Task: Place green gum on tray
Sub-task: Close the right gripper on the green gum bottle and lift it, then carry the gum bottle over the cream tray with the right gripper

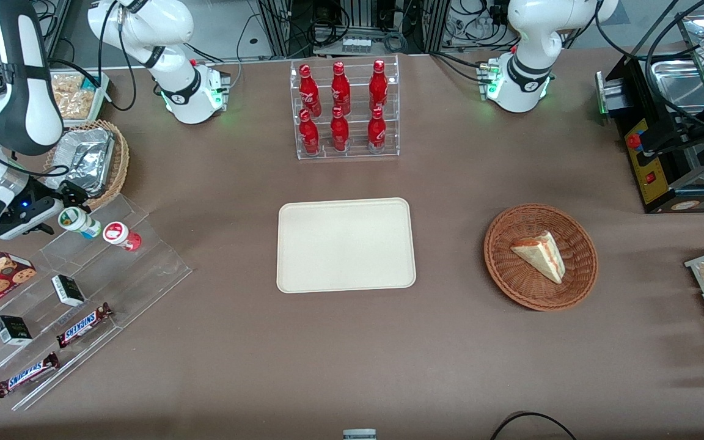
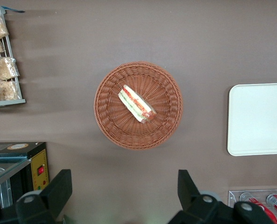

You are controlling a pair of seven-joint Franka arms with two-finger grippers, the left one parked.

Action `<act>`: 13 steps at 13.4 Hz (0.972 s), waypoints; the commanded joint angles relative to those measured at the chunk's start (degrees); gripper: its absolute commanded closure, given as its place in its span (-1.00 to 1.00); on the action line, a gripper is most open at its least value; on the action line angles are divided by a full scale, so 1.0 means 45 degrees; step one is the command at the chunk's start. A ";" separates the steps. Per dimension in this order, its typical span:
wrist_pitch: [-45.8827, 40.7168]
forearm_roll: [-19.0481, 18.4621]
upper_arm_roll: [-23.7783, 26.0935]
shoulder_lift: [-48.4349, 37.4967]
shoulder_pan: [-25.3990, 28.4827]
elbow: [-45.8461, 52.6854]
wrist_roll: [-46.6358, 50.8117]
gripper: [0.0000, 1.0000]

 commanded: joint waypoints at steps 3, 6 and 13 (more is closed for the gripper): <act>0.0475 -0.0150 0.0009 -0.0139 0.0060 -0.0214 -0.0228 0.99; -0.0108 -0.0131 0.0067 -0.0197 0.0080 0.0427 -0.0111 1.00; -0.5749 -0.0053 0.0146 -0.0061 0.2866 0.4762 0.3337 1.00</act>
